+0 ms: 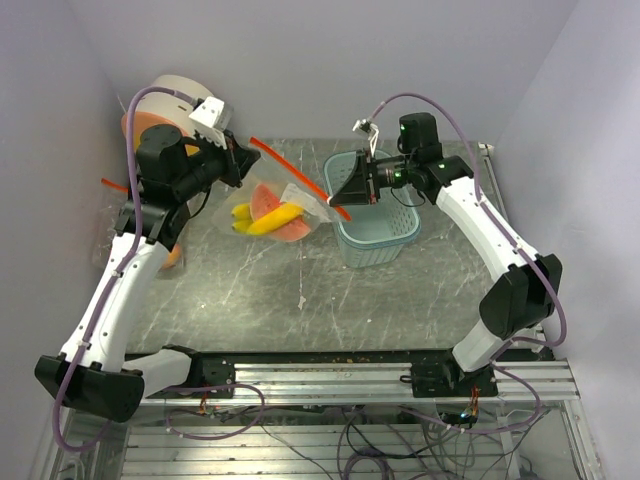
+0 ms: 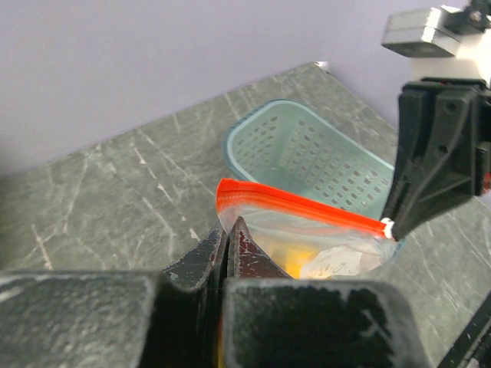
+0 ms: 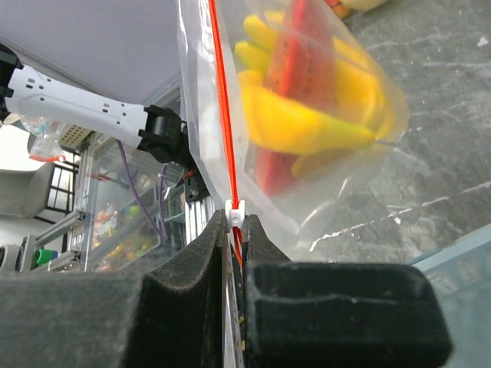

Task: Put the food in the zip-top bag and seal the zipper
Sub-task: Zip the zipper food storage bag.

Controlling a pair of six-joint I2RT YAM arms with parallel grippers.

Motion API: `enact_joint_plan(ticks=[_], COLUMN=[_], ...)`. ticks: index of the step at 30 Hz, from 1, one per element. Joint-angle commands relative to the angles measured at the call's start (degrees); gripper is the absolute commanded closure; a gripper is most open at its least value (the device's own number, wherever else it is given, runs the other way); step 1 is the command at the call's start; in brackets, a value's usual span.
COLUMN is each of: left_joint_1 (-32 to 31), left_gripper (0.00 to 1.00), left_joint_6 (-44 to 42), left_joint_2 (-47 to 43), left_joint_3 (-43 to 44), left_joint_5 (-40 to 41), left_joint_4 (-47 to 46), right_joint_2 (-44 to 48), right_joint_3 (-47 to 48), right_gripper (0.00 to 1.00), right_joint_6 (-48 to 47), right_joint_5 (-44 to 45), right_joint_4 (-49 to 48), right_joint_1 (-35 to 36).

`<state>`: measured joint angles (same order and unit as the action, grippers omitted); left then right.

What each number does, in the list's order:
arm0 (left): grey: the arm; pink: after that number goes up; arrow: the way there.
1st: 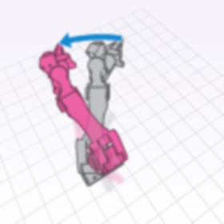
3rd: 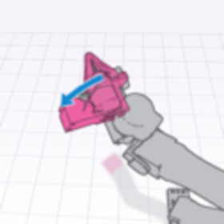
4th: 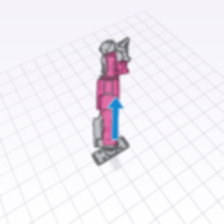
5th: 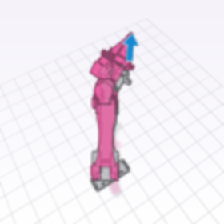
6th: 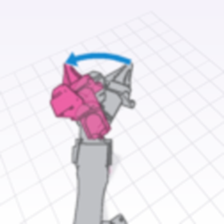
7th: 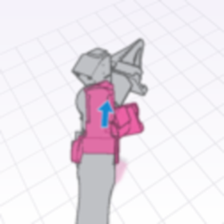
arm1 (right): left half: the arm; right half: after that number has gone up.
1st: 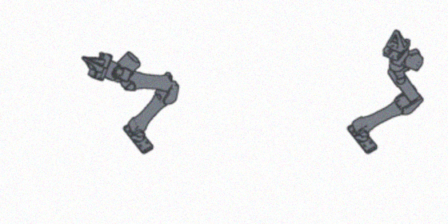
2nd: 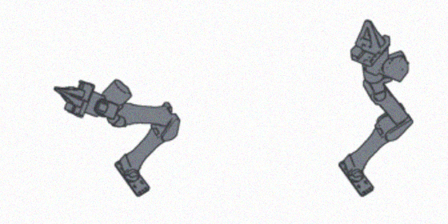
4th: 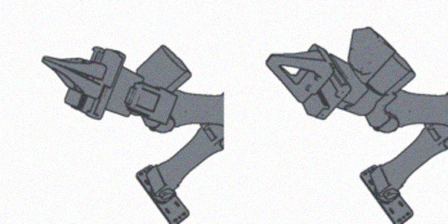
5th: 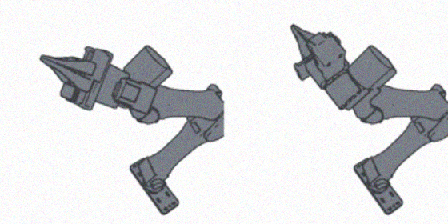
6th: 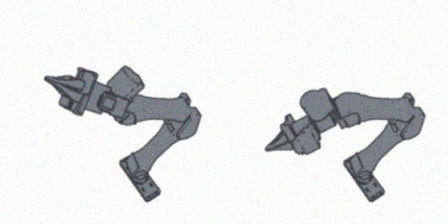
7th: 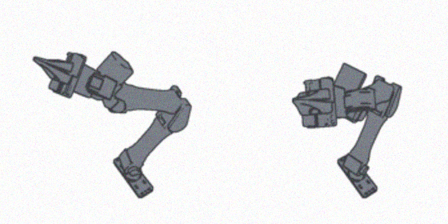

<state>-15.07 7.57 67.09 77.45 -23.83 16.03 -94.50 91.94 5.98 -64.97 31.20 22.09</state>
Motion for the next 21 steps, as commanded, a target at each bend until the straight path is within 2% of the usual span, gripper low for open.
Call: enact_joint_plan(ticks=[1, 9, 14, 15, 16, 17, 18, 19, 21], left_joint_1=[1.7, 1.8, 1.89, 1.89, 1.89, 1.96, 1.97, 1.97, 1.97], left_gripper=[0.93, 0.93, 0.93, 0.93, 0.93, 0.93, 0.93, 0.93, 0.93], left_joint_6=[-2.09, -1.99, -1.39, -1.23, -1.1, -0.78, -0.1, 0.96, 3.83], left_joint_2=[-1.88, -1.85, -2.17, -2.22, -2.23, -2.23, -2.15, -2.1, -2.13], left_joint_3=[2.49, 2.61, 1.56, 1.23, 0.84, 0.25, -0.56, -1.58, -4.01], left_joint_5=[10.14, 12.13, 12.2, 12.58, 12.93, 13.36, 14.09, 15.18, 17.87], left_joint_4=[-3.15, -3.14, -4.34, -4.68, -5.07, -5.51, -6.2, -7.62, -10.09], right_joint_2=[2.19, 1.09, -0.05, -0.45, -0.97, -1.52, -2.24, -2.69, -3.4], right_joint_3=[-2.8, -4.95, -2.81, -1.71, -0.26, 1.44, 4.1, 6.02, 9.46], right_gripper=[1.0, 1.0, 1.0, 0.94, 0.83, 0.65, 0.27, 0.03, 0.0], right_joint_6=[-2.81, -4.74, -3.96, -3.06, -2.32, -1.76, -0.94, -0.14, 1.9], right_joint_5=[2.28, 5.33, 7.72, 9.09, 11.01, 12.78, 15.09, 17.31, 22.84], right_joint_4=[4.07, 5.81, 6.09, 6.38, 6.76, 7.81, 8.23, 8.53, 9.12], right_joint_1=[-1.53, -2.39, -2.33, -2.39, -2.35, -2.35, -2.43, -2.48, -2.53])
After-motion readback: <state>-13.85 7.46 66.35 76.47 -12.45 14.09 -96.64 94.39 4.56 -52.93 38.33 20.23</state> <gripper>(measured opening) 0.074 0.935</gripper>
